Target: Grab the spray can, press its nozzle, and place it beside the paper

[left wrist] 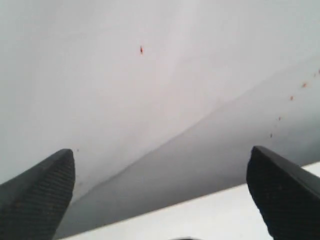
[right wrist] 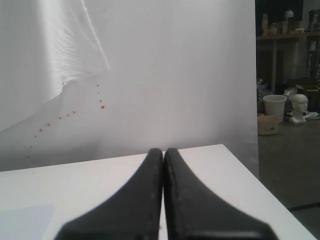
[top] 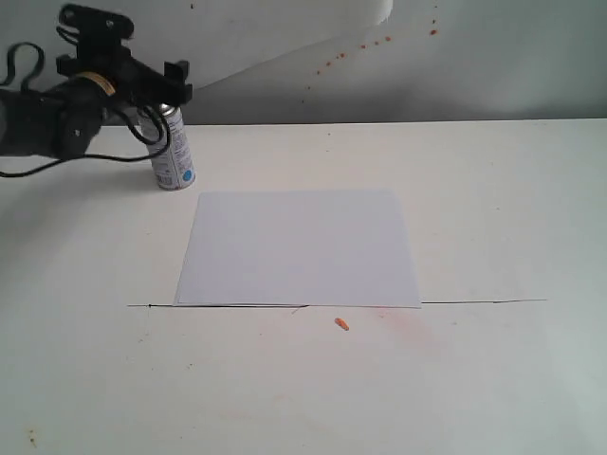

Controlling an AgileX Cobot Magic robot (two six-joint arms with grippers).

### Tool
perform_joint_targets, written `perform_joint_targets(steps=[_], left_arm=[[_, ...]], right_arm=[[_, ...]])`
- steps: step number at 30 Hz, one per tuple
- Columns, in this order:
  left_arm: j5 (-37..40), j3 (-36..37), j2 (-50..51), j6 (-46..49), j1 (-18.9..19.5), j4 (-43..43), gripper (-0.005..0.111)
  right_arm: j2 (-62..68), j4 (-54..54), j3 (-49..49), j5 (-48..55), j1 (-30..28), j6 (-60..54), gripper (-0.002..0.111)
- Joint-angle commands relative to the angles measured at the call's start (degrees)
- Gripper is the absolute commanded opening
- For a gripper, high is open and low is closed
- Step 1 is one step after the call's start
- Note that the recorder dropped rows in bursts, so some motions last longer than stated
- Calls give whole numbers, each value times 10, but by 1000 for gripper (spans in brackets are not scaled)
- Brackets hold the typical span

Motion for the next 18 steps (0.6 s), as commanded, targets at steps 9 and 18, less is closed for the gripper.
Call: perform_joint_targets(steps=[9,18], left_arm=[[222,-3,-230,3,1,2,87],[448,-3,-352,-14,1,-22,47]], right_arm=[[-1,2,2,-1,1,-3,0],[-1,2,2,-1,1,-3,0]])
